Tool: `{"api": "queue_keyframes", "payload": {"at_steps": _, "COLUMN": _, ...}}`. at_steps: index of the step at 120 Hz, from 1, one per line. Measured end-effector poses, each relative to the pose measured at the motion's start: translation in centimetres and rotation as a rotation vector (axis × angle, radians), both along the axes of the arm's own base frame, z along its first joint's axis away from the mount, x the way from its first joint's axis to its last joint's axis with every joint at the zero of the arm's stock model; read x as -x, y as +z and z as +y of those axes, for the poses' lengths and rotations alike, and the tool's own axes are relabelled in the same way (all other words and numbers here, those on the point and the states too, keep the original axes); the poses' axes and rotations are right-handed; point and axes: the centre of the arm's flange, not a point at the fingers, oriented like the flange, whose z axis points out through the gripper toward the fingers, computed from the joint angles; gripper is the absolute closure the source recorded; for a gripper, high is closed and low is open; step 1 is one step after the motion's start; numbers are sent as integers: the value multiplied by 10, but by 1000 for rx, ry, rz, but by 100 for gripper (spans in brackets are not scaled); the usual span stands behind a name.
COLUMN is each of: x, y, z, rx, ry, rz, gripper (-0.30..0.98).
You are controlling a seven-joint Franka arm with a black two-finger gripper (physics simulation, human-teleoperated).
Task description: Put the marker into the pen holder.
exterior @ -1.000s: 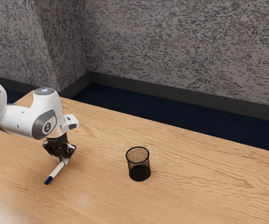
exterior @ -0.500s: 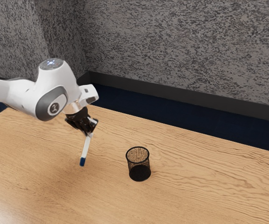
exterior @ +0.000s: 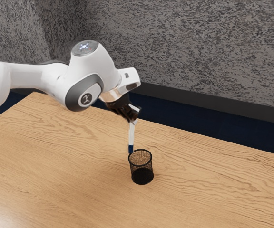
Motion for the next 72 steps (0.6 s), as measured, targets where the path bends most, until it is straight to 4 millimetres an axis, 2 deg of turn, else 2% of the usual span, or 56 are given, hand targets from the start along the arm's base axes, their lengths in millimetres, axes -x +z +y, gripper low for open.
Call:
{"api": "queue_keyframes", "payload": {"at_steps": 10, "x": 2, "y": 1, "z": -21, "rx": 3, "ry": -28, "rz": -2, "gripper": 78}}
{"api": "queue_keyframes", "payload": {"at_steps": 21, "x": 2, "y": -11, "z": -35, "rx": 0, "ry": -44, "rz": 16, "gripper": 79}}
{"api": "queue_keyframes", "payload": {"at_steps": 28, "x": -1, "y": -15, "z": -31, "rx": 0, "ry": -31, "rz": 22, "gripper": 78}}
{"api": "queue_keyframes", "payload": {"at_steps": 42, "x": -12, "y": -16, "z": -3, "rx": 3, "ry": 25, "rz": 24, "gripper": 78}}
{"api": "queue_keyframes", "payload": {"at_steps": 49, "x": -15, "y": -20, "z": 4, "rx": 2, "ry": 41, "rz": 29, "gripper": 78}}
{"api": "queue_keyframes", "payload": {"at_steps": 57, "x": -15, "y": -21, "z": 2, "rx": 2, "ry": 40, "rz": 31, "gripper": 78}}
{"api": "queue_keyframes", "payload": {"at_steps": 72, "x": -10, "y": -22, "z": -16, "rx": 4, "ry": 14, "rz": 33, "gripper": 79}}
